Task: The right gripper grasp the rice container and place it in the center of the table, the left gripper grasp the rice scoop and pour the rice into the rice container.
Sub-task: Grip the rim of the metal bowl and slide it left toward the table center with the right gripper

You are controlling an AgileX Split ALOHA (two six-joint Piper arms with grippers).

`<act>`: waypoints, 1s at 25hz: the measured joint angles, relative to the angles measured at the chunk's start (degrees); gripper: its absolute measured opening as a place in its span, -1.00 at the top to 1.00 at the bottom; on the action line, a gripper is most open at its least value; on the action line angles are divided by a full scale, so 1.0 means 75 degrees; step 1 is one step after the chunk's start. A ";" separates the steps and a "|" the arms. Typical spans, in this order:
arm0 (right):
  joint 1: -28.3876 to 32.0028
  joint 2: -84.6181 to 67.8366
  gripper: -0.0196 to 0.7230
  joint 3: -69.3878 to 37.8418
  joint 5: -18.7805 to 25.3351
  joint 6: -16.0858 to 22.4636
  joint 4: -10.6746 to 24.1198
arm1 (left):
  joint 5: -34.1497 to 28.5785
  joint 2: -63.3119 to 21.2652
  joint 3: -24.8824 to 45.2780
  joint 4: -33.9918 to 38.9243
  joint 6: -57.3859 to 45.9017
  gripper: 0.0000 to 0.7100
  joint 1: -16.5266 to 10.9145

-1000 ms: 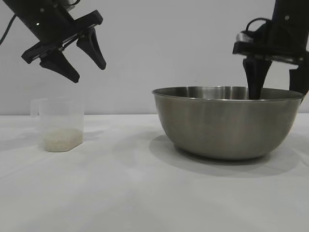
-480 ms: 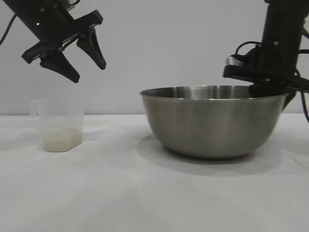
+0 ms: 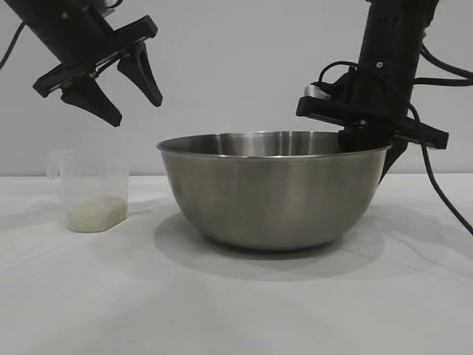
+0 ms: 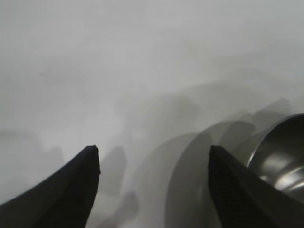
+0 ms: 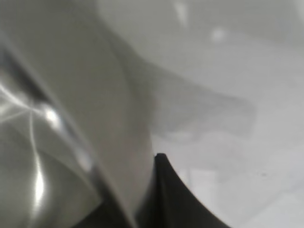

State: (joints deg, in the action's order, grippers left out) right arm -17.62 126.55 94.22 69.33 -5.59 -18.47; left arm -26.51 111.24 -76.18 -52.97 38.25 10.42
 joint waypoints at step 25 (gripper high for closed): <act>0.0716 -0.2343 -0.39 0.0783 0.0164 0.0240 0.1974 | 0.0000 0.0000 0.0000 0.0000 0.0000 -0.20 0.0000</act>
State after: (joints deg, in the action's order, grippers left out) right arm -12.25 108.98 100.10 70.56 -3.79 -3.67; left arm -26.51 111.24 -76.18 -52.97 38.25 10.42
